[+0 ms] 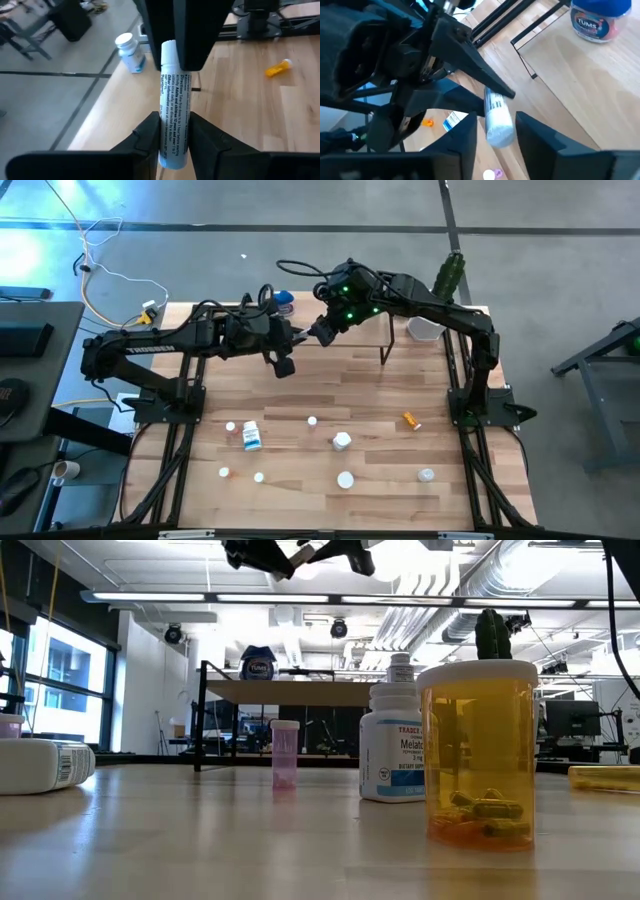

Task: Pick and place medicine bottles onto shelf by color
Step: Put the yellow pill bottle on the shelf

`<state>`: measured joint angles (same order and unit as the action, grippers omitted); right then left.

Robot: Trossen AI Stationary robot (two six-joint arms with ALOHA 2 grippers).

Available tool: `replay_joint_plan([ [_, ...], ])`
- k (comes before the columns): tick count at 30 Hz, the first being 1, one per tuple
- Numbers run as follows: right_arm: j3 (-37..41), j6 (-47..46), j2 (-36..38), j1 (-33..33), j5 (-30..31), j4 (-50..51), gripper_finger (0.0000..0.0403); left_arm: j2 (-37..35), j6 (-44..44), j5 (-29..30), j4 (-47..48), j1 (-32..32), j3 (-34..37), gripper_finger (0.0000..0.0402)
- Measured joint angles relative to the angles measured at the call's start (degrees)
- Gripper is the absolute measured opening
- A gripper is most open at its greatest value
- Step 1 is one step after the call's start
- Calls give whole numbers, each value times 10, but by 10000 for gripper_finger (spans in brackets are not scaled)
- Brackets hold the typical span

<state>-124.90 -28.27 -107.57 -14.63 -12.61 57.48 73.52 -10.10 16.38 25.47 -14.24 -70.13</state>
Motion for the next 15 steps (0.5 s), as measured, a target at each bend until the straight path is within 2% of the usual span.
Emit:
replay_joint_plan([
  [7,0,29,12,-29,-70,0,177,0,55,-118,1,-26,0,72],
  [15,0,133,37,-62,-113,0,188,0,121,-264,0,-73,0,73],
])
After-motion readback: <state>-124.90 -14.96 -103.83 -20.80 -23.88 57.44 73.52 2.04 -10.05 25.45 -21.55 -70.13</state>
